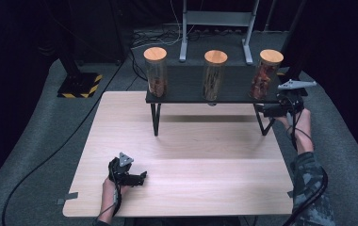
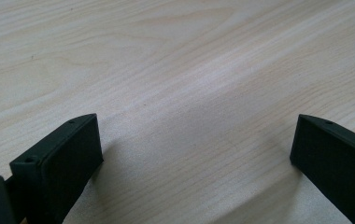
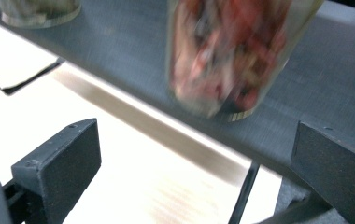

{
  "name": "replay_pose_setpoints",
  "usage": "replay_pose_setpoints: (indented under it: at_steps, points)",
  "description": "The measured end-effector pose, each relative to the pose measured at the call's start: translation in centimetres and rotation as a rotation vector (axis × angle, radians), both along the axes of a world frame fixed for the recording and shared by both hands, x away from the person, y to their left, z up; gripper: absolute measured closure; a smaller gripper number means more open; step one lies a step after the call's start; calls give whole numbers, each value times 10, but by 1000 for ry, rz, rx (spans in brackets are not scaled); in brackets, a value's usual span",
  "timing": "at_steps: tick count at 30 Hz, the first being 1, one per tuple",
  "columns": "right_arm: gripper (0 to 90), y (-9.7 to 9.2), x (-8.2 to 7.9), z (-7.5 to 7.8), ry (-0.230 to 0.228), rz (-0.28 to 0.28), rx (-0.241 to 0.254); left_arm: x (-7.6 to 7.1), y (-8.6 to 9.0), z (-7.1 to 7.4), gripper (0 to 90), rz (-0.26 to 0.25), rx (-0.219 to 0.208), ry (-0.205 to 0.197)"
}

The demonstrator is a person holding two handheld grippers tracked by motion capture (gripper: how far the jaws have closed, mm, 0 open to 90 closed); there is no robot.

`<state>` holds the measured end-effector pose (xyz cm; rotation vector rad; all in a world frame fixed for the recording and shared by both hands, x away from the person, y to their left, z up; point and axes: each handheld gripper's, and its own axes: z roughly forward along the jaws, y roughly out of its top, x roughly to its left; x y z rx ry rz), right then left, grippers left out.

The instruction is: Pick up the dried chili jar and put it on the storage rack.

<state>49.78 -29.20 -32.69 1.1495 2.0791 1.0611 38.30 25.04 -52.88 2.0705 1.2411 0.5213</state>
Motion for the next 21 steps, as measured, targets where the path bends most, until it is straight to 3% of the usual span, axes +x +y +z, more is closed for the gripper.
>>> replay_pose_setpoints:
  at_steps: [11,21]
  points:
    - [6,20,-24,-45,57,64,-72,0,0,0,13,1,0,-1]
    - [10,43,-43,-97,120,127,-87,0,0,0,14,1,1,-1]
